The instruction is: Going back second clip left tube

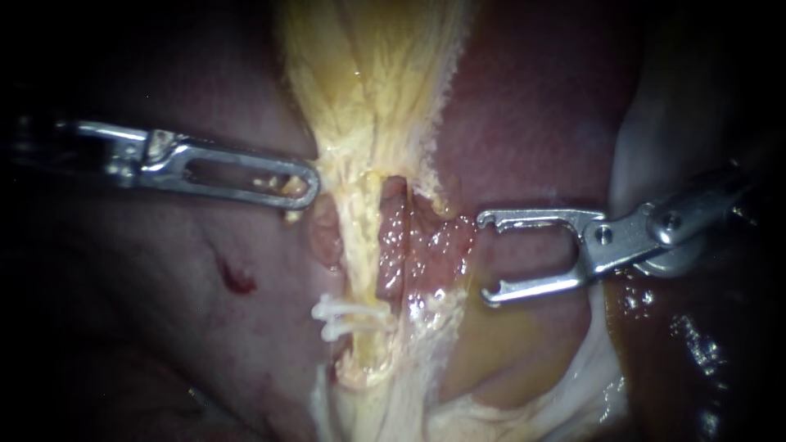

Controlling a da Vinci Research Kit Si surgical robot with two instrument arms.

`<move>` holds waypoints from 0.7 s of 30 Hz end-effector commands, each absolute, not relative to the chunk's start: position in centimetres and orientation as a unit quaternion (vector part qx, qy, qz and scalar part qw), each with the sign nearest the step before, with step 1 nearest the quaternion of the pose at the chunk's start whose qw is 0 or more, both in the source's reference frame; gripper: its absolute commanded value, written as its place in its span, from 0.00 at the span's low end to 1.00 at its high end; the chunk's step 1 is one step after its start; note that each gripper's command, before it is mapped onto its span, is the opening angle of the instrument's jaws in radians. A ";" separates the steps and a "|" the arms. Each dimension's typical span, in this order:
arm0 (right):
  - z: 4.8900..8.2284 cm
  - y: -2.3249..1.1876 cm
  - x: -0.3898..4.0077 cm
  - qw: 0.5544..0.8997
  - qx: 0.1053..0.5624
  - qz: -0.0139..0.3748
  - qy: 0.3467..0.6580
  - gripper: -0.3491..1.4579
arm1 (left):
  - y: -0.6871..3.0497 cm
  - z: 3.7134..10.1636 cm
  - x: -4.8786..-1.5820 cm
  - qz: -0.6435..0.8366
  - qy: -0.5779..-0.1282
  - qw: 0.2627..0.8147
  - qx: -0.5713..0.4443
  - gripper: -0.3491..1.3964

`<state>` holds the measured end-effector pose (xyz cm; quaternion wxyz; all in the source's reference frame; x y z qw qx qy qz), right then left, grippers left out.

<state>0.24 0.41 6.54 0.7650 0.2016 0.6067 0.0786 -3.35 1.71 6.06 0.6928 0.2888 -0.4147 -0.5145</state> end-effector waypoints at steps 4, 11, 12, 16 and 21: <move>6.54 0.40 0.24 0.765 0.202 0.079 0.607 0.47 | 1.71 6.24 -3.47 -0.511 -0.410 0.698 0.289 0.00; 6.53 0.40 0.24 0.765 0.200 0.076 0.607 0.47 | 1.71 6.42 -3.62 -0.508 -0.404 0.703 0.292 0.00; 6.53 0.40 0.24 0.765 0.200 0.076 0.607 0.47 | 1.70 6.42 -3.63 -0.505 -0.405 0.705 0.291 0.00; 6.53 0.40 0.24 0.764 0.199 0.077 0.608 0.47 | 1.69 6.43 -3.63 -0.505 -0.403 0.705 0.291 0.00; 6.53 0.40 0.24 0.764 0.199 0.077 0.608 0.47 | 1.69 6.42 -3.63 -0.505 -0.403 0.705 0.291 0.00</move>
